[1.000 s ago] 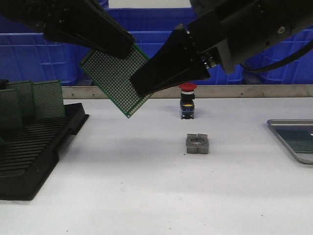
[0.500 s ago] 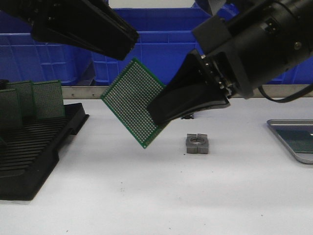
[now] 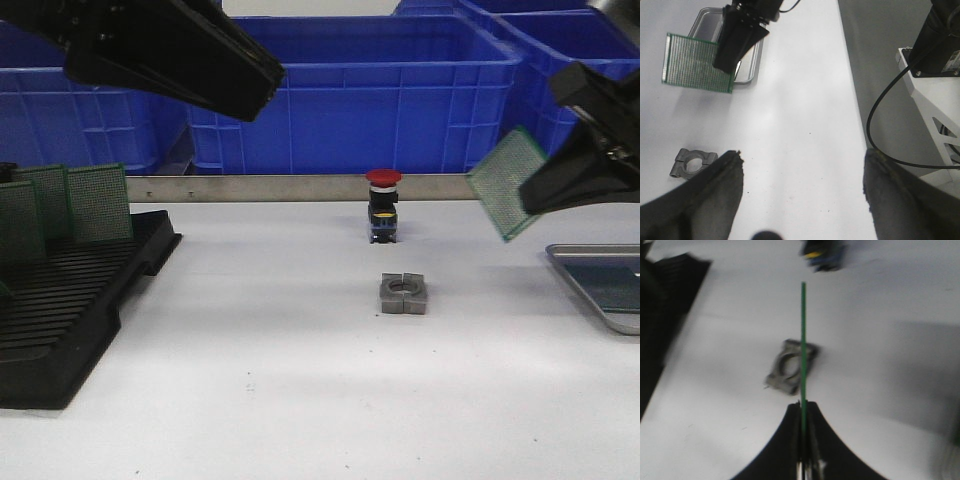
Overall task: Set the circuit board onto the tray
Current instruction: 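Carry the board with the right gripper and lower it onto the tray, then open the right gripper and withdraw both arms from the tray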
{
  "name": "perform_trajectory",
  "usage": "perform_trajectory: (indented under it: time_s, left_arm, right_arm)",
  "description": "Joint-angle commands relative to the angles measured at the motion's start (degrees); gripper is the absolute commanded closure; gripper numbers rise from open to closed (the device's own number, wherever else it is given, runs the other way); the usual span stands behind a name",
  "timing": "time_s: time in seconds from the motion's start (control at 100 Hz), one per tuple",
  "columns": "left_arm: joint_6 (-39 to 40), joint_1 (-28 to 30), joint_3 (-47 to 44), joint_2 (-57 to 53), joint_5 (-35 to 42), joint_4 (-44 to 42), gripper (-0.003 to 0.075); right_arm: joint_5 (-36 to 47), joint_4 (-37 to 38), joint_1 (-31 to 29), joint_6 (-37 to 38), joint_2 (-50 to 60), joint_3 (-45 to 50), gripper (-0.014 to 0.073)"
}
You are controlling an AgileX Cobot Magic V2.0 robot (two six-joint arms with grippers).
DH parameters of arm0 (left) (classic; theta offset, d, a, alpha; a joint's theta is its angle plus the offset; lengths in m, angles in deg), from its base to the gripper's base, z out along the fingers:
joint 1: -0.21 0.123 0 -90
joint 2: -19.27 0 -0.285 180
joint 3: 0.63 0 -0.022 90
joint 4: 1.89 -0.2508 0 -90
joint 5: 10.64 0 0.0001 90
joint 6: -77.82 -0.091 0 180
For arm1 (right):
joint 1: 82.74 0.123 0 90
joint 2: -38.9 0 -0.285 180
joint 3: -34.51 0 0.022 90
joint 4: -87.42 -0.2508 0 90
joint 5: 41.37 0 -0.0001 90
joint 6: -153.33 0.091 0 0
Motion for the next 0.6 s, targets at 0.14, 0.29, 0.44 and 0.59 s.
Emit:
perform_trajectory:
  time_s: [0.14, 0.29, 0.44, 0.59]
  left_arm:
    - [0.20, -0.60, 1.71, -2.42, -1.76, 4.42, 0.0237]
    - [0.20, -0.60, 1.71, -2.42, -1.76, 4.42, 0.0237]
    - [0.20, -0.60, 1.71, -2.42, -1.76, 4.42, 0.0237]
    - [0.20, -0.60, 1.71, -2.42, -1.76, 4.42, 0.0237]
  right_arm:
    - [2.69, -2.15, -8.85, 0.74, -2.13, -0.99, 0.0662]
    - [3.64, -2.20, -11.67, 0.74, -5.01, -0.99, 0.0662]
    - [4.76, -2.14, -13.79, 0.74, -6.85, -0.99, 0.0662]
    - [6.58, -2.14, -14.27, 0.74, -7.11, -1.05, 0.0621]
